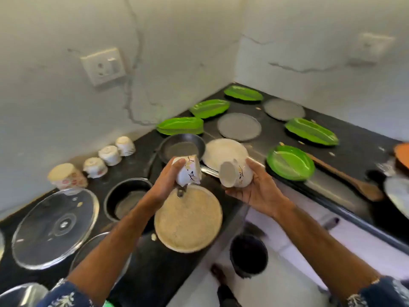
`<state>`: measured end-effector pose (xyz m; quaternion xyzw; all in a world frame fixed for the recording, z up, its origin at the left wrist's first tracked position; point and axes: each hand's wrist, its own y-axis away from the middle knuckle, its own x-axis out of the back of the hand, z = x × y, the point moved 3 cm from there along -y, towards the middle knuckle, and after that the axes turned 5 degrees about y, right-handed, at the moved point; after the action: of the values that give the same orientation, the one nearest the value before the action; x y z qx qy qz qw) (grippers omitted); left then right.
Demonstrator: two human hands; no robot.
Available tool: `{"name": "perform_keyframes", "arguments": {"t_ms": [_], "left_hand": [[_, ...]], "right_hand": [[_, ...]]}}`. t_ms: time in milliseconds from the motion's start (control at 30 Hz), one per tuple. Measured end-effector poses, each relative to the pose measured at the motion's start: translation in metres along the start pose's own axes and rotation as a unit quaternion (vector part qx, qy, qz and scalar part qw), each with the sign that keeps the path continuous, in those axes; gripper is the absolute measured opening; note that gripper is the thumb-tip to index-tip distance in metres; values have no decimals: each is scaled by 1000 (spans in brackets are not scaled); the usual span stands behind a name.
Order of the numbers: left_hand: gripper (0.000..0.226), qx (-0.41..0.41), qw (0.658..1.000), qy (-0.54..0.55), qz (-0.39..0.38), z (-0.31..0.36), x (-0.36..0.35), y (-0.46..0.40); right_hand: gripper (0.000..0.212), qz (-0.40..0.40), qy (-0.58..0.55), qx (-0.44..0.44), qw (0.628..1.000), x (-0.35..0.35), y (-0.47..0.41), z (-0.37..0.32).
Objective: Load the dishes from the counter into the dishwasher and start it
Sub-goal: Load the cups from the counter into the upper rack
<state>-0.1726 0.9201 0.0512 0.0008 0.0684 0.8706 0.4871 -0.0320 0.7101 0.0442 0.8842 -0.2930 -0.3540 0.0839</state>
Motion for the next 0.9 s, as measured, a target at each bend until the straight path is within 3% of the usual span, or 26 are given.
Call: {"name": "perform_keyframes", "arguments": {"t_ms": [100, 367, 533, 633, 733, 833, 900], "left_hand": [[64, 38, 994, -20, -101, -22, -71, 18], [19, 87, 952, -118, -269, -86, -265, 79], [13, 128, 889, -175, -403, -144, -389, 125], [21, 132, 856, -213, -452, -177, -469, 160], [16, 136, 824, -242, -495, -217, -543, 193], [19, 126, 790, -272, -534, -254, -606, 217], [24, 121, 775, -285, -550, -271, -635, 225]], "right_hand": [[43, 50, -45, 50, 997, 52, 76, 17], [46, 254, -135, 128, 949, 191, 282, 72], [42, 374, -257, 143, 880, 270, 397, 134], [35, 433, -301, 117, 842, 317, 456, 176], [23, 489, -334, 106, 799, 372, 502, 213], [20, 547, -291, 86, 780, 428, 541, 236], [23, 592, -171, 50, 786, 464, 562, 246]]}}
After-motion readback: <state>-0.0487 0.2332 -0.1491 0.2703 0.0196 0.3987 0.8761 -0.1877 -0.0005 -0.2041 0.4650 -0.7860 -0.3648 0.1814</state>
